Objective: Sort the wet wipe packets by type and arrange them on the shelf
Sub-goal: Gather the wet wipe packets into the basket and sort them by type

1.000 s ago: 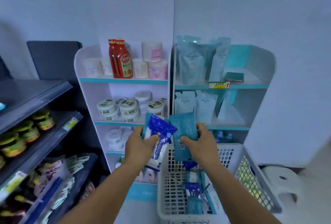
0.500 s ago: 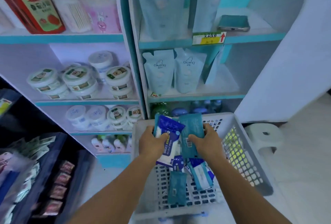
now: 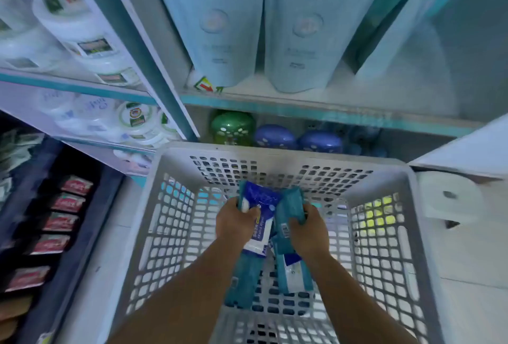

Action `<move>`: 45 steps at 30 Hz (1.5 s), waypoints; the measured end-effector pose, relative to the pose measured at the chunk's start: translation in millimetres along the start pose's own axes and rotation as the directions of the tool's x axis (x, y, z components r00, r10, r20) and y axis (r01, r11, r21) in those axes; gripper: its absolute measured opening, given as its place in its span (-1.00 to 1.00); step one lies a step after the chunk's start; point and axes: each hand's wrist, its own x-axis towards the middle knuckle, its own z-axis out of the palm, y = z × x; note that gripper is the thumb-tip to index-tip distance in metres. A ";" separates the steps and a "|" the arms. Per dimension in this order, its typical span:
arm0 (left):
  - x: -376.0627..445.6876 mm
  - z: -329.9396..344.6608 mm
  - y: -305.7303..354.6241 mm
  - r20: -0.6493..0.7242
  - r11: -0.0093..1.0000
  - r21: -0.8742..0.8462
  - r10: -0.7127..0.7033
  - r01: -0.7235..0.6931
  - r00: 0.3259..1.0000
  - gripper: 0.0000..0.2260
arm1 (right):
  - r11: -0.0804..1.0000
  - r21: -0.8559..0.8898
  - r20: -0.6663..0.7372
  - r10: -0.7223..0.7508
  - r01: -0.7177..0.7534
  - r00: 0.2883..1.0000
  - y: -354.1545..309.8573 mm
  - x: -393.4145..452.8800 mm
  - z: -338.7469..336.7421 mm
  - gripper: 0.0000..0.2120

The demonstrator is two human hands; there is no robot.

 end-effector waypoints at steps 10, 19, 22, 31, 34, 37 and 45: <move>37.2 42.8 -20.9 0.196 0.980 0.107 0.144 -0.167 0.970 -0.46 | 0.998 -0.061 0.194 0.017 -0.005 0.981 27.7 41.8 32.2 -0.35; -10.4 -27.3 -28.6 0.300 0.618 0.631 0.363 -0.469 0.882 -0.35 | 0.835 -0.471 0.247 -0.184 0.284 0.951 -16.6 -22.5 15.0 -0.31; -39.9 -67.3 -32.2 0.260 0.551 0.672 0.450 -0.495 0.854 -0.40 | 0.746 -0.536 0.276 -0.288 0.396 0.917 -41.6 -60.1 15.7 -0.35; -144.2 -229.8 -84.6 0.055 0.558 0.708 0.567 -0.433 0.822 -0.52 | 0.533 -0.462 0.316 -0.647 0.709 0.694 -134.2 -222.9 39.1 -0.49; -179.3 -288.5 -113.9 -0.048 0.589 0.715 0.578 -0.376 0.814 -0.50 | 0.458 -0.439 0.335 -0.715 0.773 0.614 -164.1 -285.8 57.0 -0.52; -213.7 -346.0 -144.8 -0.157 0.634 0.704 0.578 -0.320 0.801 -0.49 | 0.383 -0.419 0.338 -0.775 0.823 0.533 -192.4 -343.4 81.6 -0.59; -309.8 -478.2 -234.0 -0.413 0.732 0.665 0.527 -0.150 0.742 -0.50 | 0.136 -0.302 0.381 -0.890 0.943 0.250 -257.0 -495.0 144.6 -0.54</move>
